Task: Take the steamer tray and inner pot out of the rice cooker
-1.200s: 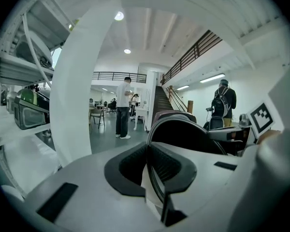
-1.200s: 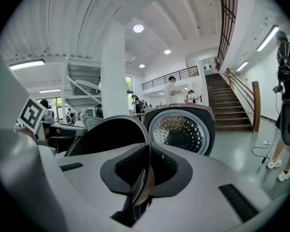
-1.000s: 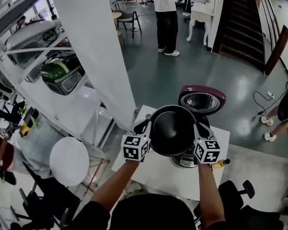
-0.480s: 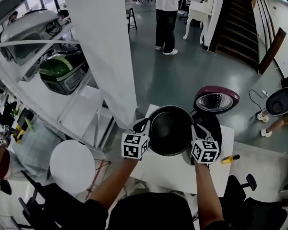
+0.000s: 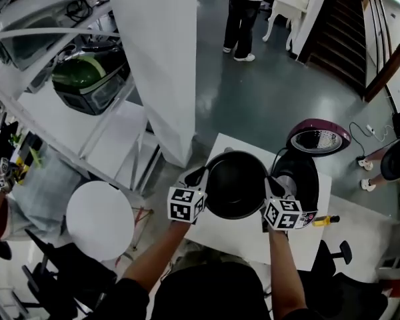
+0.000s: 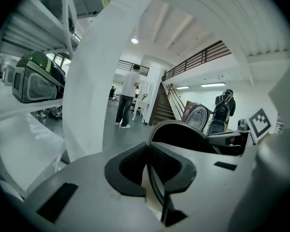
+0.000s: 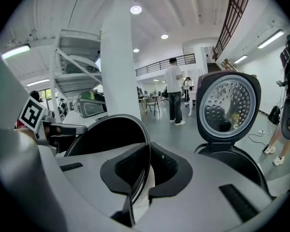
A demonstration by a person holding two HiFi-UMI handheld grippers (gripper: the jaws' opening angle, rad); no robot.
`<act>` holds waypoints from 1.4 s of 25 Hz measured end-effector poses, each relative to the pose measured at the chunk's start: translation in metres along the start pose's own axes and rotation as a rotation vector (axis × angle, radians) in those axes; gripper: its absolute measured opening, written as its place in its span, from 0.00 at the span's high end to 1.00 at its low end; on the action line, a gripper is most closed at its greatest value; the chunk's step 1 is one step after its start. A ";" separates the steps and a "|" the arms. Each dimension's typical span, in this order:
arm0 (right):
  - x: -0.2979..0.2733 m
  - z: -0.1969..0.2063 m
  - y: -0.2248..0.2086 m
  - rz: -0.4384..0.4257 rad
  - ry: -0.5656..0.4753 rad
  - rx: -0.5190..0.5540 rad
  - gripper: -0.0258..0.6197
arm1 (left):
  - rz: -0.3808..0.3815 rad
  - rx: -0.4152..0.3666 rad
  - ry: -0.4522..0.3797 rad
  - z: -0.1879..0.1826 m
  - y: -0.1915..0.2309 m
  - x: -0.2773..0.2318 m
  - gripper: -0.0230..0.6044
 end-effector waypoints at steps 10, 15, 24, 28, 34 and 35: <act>-0.051 0.031 -0.007 -0.040 0.091 -0.010 0.92 | -0.022 0.100 0.081 0.038 0.025 -0.032 0.93; -0.077 0.047 -0.017 -0.048 0.123 -0.018 0.92 | -0.041 0.093 0.133 0.052 0.034 -0.057 0.92; -0.105 0.085 -0.028 -0.036 0.207 -0.029 0.92 | -0.041 0.131 0.235 0.089 0.043 -0.087 0.92; -0.110 0.092 -0.026 -0.027 0.230 -0.012 0.92 | -0.039 0.130 0.261 0.095 0.049 -0.094 0.92; -0.121 0.103 -0.028 -0.021 0.260 -0.020 0.92 | -0.038 0.155 0.298 0.106 0.054 -0.105 0.92; -0.122 0.104 -0.028 -0.019 0.263 -0.020 0.92 | -0.039 0.161 0.300 0.107 0.055 -0.106 0.92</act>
Point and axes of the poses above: the fingertips, and each gripper's own axes: x backward along the fingers, y to its left, z out of its underside, the point moved 6 cm from there along x, backward along the fingers, and after that the axes turned 8 degrees about y, right-handed, at the moved point
